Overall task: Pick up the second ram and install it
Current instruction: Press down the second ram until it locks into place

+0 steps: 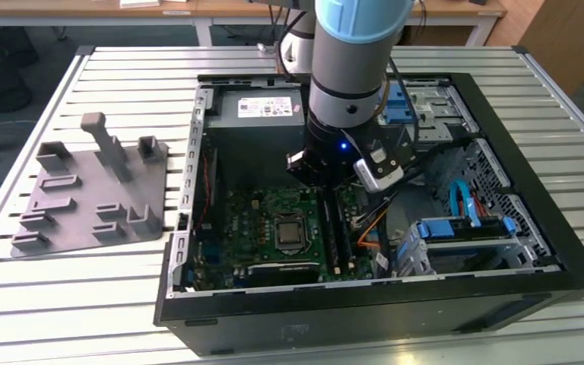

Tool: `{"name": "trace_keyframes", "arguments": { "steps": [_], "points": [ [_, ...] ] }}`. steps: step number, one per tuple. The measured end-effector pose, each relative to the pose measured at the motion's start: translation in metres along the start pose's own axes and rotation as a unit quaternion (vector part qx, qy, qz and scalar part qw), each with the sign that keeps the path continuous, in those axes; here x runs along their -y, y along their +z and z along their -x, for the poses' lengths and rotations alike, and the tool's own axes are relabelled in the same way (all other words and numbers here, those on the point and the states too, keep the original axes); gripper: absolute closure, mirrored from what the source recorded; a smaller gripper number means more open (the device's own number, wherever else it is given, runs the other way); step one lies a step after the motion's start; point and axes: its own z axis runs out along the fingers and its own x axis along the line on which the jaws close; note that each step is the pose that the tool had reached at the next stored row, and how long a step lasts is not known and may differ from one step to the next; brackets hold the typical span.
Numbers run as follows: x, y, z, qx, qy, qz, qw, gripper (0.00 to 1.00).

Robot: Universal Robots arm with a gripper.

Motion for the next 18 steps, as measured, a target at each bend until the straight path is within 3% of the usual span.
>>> {"name": "trace_keyframes", "arguments": {
  "steps": [2, 4, 6, 13, 18],
  "points": [
    [-0.0005, -0.0038, 0.0002, 0.0012, 0.0, 0.0016, 1.0, 0.9],
    [-0.0003, -0.0124, 0.0001, 0.0008, 0.0, 0.0005, 1.0, 0.9],
    [0.0005, -0.0133, 0.0001, 0.0008, 0.0, 0.0004, 1.0, 0.9],
    [0.0244, -0.0131, -0.0003, 0.0006, 0.0, -0.0037, 1.0, 0.9],
    [0.0412, -0.0111, -0.0006, -0.0007, 0.0, -0.01, 0.9999, 0.9]
  ]
}}
